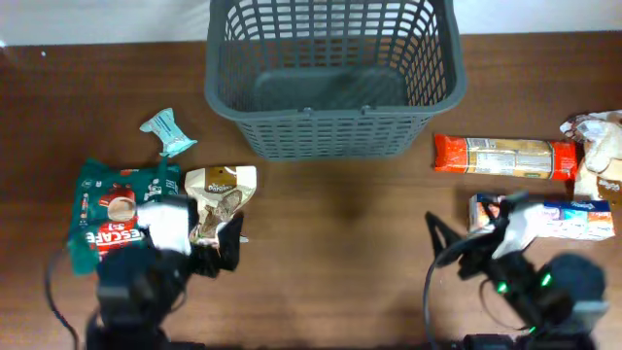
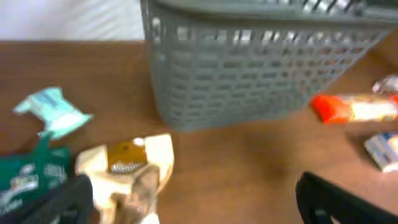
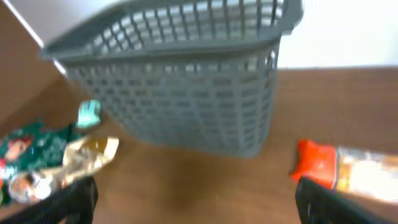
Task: Pack container
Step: 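Move the left gripper toward the green Nescafe bag, then grasp the green Nescafe bag's left edge with the left gripper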
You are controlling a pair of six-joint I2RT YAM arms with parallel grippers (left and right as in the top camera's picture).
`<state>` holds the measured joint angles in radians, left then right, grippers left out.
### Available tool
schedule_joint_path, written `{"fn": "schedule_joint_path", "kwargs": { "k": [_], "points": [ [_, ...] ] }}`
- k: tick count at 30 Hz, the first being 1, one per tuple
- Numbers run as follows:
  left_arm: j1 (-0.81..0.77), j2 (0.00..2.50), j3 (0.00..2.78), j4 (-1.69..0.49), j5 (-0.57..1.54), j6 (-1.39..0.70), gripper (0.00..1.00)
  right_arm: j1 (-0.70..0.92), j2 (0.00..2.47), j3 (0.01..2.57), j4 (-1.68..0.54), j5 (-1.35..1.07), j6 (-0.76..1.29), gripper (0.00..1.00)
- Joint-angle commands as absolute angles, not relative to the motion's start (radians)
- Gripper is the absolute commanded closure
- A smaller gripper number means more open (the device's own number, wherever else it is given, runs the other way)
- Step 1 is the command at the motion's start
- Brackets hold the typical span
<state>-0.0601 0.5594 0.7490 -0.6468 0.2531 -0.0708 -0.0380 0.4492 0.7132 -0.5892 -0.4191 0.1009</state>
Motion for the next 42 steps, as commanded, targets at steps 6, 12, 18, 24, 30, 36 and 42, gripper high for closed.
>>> {"fn": "schedule_joint_path", "kwargs": {
  "k": [6, 12, 18, 24, 30, 36, 42],
  "points": [
    [-0.042, 1.101, 1.393, -1.031, 0.219, 0.154, 0.01, -0.041, 1.008, 1.473, -0.998, -0.271, -0.181, 0.01],
    [0.052, 1.304, 1.620, -1.218, 0.195, 0.155, 0.01, -0.041, 1.225, 1.772, -1.205, -0.093, -0.213, 0.01],
    [0.062, 1.330, 1.620, -1.252, 0.191, 0.152, 0.01, -0.041, 1.298, 1.783, -1.242, -0.070, -0.213, 0.01],
    [0.065, 1.378, 1.617, -1.367, -0.161, -0.033, 0.01, -0.041, 1.363, 1.783, -1.251, -0.070, -0.211, 0.01],
    [0.134, 1.477, 1.604, -1.361, -0.167, 0.079, 0.01, -0.041, 1.415, 1.783, -1.296, -0.070, -0.209, 0.01],
    [0.289, 1.567, 1.604, -1.348, 0.025, 0.174, 0.01, -0.041, 1.448, 1.783, -1.309, -0.070, -0.209, 0.01],
    [0.496, 1.580, 1.604, -1.293, 0.093, 0.273, 0.05, -0.041, 1.451, 1.783, -1.316, -0.070, -0.209, 0.01]
  ]
}}
